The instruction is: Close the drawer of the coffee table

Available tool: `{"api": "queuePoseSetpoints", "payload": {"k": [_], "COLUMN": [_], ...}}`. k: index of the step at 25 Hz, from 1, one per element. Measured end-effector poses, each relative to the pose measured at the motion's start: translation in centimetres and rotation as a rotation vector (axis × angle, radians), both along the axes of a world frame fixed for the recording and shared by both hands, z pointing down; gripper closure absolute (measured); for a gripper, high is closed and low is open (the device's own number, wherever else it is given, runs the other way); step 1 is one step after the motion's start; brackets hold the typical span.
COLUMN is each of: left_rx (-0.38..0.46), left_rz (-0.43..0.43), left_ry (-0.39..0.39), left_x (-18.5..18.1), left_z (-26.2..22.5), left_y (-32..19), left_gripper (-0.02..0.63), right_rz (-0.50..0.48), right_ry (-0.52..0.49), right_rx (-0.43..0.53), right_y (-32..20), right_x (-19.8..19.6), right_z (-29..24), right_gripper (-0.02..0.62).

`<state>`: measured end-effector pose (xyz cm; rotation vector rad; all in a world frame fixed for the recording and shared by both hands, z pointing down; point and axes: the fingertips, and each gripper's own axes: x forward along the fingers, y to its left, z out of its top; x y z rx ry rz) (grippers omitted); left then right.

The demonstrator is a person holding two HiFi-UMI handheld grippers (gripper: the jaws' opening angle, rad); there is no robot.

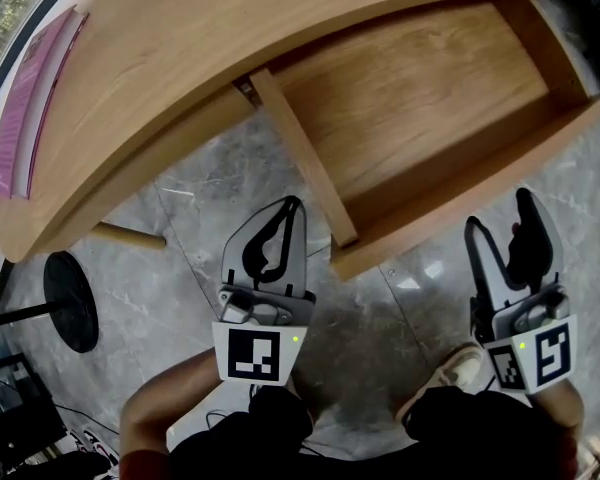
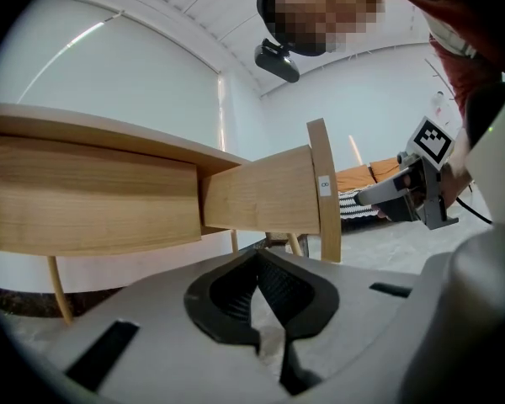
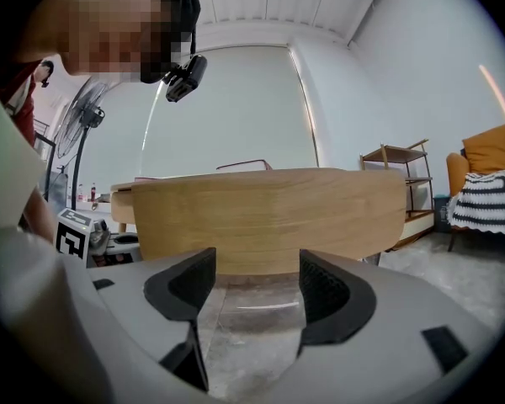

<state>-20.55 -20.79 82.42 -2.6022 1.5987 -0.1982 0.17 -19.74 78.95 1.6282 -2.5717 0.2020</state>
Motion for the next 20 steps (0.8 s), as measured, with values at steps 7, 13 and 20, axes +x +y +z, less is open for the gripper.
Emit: {"api": "queuePoseSetpoints", "payload": {"k": [7,13,20], "left_rx": [0.005,0.012,0.023], "left_rz": [-0.010,-0.020,-0.034], "left_ry": [0.012,0.025,0.034], "left_x": [-0.2,-0.5,-1.1], "left_z": [-0.2,-0.6,-0.9], "left_y": [-0.1,0.1,0.1], "left_gripper": [0.598,0.598,0.598], "right_rz": [-0.023,-0.054,-0.061], "right_ry": [-0.019,0.000,0.002], "right_rx": [0.035,0.063,0.068], "right_y": [-1.8,-2.4,-2.5], "right_x": [-0.2,-1.5,-1.4], "right_z": [-1.1,-1.4,-1.5], "right_gripper": [0.299,0.288,0.282]}}
